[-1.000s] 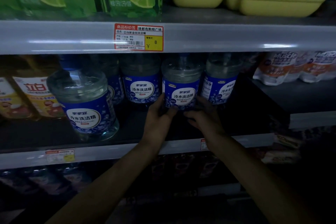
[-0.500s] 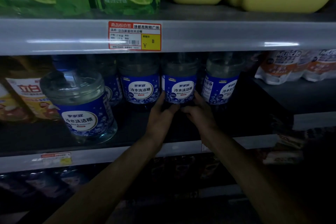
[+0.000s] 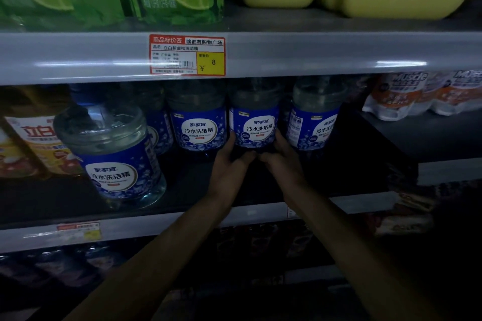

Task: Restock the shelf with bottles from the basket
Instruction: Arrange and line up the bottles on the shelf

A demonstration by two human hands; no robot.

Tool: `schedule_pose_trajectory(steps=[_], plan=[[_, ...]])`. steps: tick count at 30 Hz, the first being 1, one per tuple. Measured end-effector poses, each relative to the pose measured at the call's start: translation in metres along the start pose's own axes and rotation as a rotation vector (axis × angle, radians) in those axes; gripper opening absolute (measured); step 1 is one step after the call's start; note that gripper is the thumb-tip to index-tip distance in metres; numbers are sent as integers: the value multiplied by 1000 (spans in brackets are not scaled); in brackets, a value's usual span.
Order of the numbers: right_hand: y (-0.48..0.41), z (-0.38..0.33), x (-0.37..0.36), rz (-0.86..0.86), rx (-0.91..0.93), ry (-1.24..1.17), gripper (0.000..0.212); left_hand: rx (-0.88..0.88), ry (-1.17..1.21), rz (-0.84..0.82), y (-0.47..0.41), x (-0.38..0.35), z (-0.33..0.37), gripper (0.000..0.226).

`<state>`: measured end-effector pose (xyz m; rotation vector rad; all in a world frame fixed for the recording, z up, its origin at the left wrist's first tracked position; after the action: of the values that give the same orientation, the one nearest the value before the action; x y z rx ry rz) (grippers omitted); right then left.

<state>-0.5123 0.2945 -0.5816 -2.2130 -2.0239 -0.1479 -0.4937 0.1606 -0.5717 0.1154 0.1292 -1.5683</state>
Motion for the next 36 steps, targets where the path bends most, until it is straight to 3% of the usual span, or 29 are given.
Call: schedule_pose_trajectory(steps=[19, 29, 36], plan=[[8, -2, 4, 18, -26, 39, 85, -120, -95, 46, 4, -4, 3, 62], [25, -15, 6, 8, 68, 257, 89, -190, -198, 53, 12, 2, 4, 68], [23, -6, -6, 41, 36, 266, 93, -162, -175, 37, 5, 2, 1, 69]])
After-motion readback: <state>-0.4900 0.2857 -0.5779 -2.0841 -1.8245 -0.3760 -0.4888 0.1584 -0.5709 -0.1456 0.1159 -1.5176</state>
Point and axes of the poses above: each hand's wrist, its own y-axis away from the middle knuckle, its own x-axis out of the back of the hand, z = x × y, the point moved 8 cm from there along -y, towards the middle knuckle, and after that the axes turned 9 degrees about y, right-handed, at the moved point
